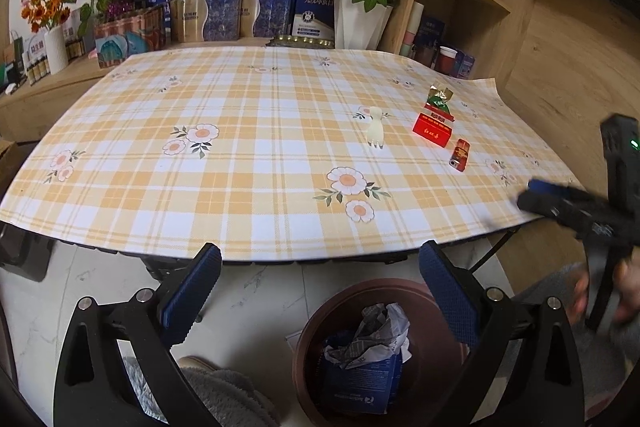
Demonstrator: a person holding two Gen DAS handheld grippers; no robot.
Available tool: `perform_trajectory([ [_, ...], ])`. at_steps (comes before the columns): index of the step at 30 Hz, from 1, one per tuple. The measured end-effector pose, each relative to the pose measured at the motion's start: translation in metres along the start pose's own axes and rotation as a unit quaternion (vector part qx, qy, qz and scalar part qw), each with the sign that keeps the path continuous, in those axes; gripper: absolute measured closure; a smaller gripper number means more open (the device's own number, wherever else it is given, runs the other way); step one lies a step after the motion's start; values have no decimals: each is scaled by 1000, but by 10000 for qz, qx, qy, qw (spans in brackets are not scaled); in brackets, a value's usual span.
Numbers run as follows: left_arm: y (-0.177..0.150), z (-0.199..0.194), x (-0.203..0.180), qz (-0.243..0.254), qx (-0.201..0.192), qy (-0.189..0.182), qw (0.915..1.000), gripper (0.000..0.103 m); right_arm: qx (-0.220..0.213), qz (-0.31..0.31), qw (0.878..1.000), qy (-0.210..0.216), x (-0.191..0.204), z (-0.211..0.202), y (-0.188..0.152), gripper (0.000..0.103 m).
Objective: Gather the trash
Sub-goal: 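Grasp the white plastic fork with the left gripper while the right grasps the red lighter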
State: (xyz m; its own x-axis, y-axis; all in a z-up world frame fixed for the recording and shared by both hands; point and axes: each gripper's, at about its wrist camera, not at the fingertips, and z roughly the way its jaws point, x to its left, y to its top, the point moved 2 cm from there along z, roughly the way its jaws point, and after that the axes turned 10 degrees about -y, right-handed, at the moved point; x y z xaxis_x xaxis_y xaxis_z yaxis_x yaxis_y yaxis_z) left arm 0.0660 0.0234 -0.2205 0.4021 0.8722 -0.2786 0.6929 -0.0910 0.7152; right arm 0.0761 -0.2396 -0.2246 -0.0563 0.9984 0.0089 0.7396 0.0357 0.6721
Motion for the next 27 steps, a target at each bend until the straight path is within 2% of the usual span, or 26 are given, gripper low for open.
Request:
perform_trajectory([
  [2, 6, 3, 2, -56, -12, -47, 10000, 6, 173, -457, 9985, -251, -9, 16, 22, 6],
  [6, 25, 15, 3, -110, -39, -103, 9999, 6, 478, -1062, 9923, -418, -20, 54, 43, 6],
  [10, 45, 29, 1, -118, -55, -186, 9997, 6, 904, -1239, 9879, -248, -30, 86, 47, 6],
  [15, 65, 52, -6, 12, 67, -265, 9996, 6, 1186, -1259, 9849, -101, -34, 112, 53, 6],
  [19, 75, 71, -13, 221, 225, -323, 9990, 7, 1228, -1187, 9853, 57, -38, 123, 57, 5],
  [22, 80, 87, -18, 364, 395, -380, 9978, 12, 1189, -1262, 9847, 171, -37, 125, 60, 5],
  [24, 83, 96, -20, 428, 490, -393, 9971, 14, 1155, -1332, 9840, 241, -36, 124, 60, 7],
  [26, 85, 105, -22, 468, 588, -406, 9963, 18, 1077, -1498, 9825, 236, -32, 122, 59, 18],
  [27, 86, 109, -22, 469, 630, -423, 9960, 21, 1056, -1515, 9824, 277, -32, 121, 59, 19],
])
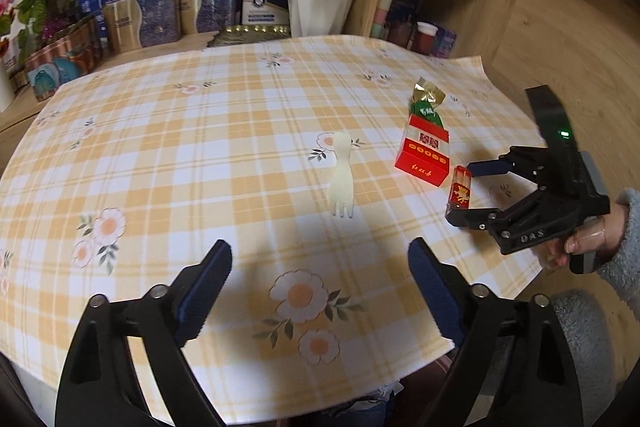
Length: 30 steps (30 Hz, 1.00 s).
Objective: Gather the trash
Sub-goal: 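Grasp the white plastic fork with the left gripper while the right grasps the red lighter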
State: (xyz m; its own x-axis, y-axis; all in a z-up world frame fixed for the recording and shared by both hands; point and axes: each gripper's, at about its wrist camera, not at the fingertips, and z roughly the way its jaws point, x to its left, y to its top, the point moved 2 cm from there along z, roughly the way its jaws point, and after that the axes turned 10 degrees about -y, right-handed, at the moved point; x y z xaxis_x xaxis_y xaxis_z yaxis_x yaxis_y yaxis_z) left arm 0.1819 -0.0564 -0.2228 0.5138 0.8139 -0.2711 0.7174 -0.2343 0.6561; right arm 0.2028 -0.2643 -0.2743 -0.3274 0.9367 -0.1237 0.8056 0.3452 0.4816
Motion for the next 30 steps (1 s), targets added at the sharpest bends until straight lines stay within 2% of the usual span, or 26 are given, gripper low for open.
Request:
perform_trajectory([
  [3, 5, 15, 1, -15, 160, -51, 9999, 30, -40, -16, 10000, 90, 2, -4, -4, 19],
  [6, 13, 30, 1, 2, 333, -82, 9994, 36, -257, 147, 9996, 44, 1, -15, -7, 19],
  [13, 37, 66, -2, 147, 612, 10, 9980, 50, -868, 1285, 9879, -2, -20, -47, -17, 19],
  [19, 57, 98, -7, 258, 834, 106, 9961, 62, -1074, 1777, 9782, -76, -35, -65, -35, 19],
  [23, 64, 115, -4, 226, 1006, 179, 9945, 75, -1141, 2014, 9728, -76, -44, -76, -48, 19],
  [30, 71, 122, -3, 169, 1042, 145, 9943, 79, -1216, 2189, 9681, -46, -49, -88, -60, 19],
])
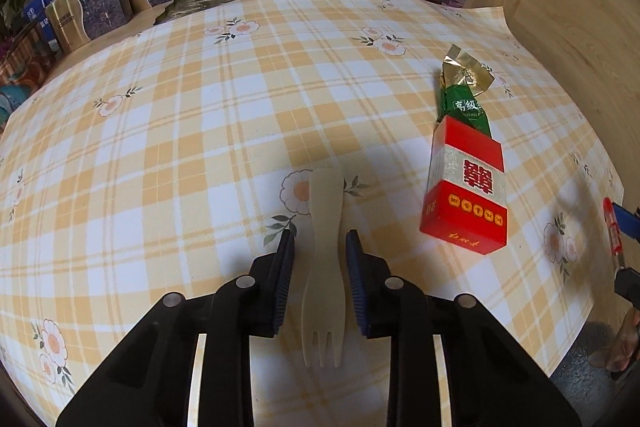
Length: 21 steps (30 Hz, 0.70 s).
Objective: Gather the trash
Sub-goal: 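Grasp the white plastic fork with the left gripper while the right grasps the red lighter, then carry the fork and lighter over the bin and open both grippers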
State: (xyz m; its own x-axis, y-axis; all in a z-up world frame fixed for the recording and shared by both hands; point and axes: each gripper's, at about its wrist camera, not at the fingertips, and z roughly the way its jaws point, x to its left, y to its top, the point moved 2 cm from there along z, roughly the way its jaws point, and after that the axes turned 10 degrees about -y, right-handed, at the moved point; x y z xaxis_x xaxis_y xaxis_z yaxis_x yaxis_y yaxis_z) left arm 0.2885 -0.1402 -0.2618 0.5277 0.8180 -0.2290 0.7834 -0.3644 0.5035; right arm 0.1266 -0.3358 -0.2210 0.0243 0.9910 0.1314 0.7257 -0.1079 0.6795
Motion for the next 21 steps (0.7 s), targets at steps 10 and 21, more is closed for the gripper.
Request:
perform_trajectory([
  [10, -21, -35, -12, 169, -148, -454, 9987, 90, 3, 119, 9999, 96, 10, -16, -14, 19],
  [21, -105, -124, -38, 247, -313, -1147, 9926, 90, -83, 100, 9997, 208, 33, -54, -35, 19],
])
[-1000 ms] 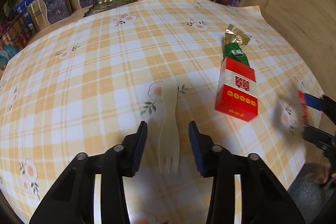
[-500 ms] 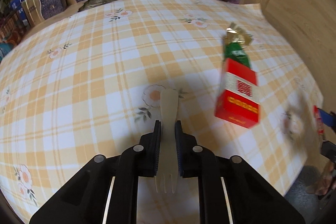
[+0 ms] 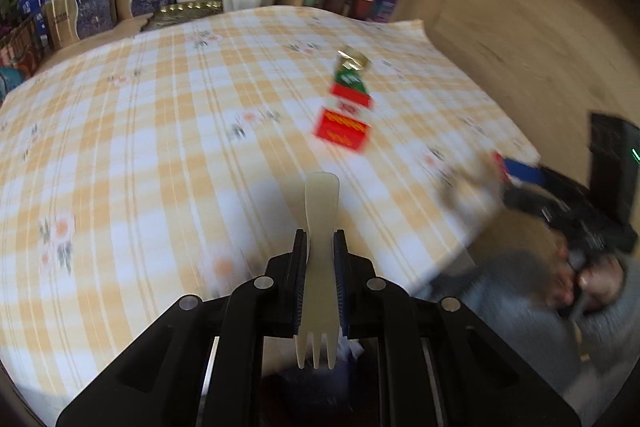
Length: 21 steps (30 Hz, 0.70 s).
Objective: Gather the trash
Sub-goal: 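Carry the fork and lighter over the bin and open both grippers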
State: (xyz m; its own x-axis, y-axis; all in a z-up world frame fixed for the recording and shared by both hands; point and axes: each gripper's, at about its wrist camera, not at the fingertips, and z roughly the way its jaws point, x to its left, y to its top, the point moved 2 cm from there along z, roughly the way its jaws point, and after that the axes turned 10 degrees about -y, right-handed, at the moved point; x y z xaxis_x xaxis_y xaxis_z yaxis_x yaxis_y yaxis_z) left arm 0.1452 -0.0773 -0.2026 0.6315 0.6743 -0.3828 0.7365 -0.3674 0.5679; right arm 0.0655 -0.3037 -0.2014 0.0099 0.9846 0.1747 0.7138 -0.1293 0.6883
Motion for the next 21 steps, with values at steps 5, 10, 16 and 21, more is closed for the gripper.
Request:
perform_trajectory([
  [5, -60, -9, -22, 32, 435, -294, 9986, 90, 32, -61, 10000, -24, 9, -12, -14, 19],
  [10, -98, 1, -23, -64, 794, -280, 9964, 90, 101, -69, 9999, -13, 17, -19, -28, 19],
  [16, -111, 16, -16, -156, 1031, -218, 9943, 90, 164, -118, 9998, -27, 24, -23, -38, 19],
  [21, -107, 16, -12, -167, 753, -121, 9970, 48, 210, -126, 9997, -13, 31, -26, -47, 19],
])
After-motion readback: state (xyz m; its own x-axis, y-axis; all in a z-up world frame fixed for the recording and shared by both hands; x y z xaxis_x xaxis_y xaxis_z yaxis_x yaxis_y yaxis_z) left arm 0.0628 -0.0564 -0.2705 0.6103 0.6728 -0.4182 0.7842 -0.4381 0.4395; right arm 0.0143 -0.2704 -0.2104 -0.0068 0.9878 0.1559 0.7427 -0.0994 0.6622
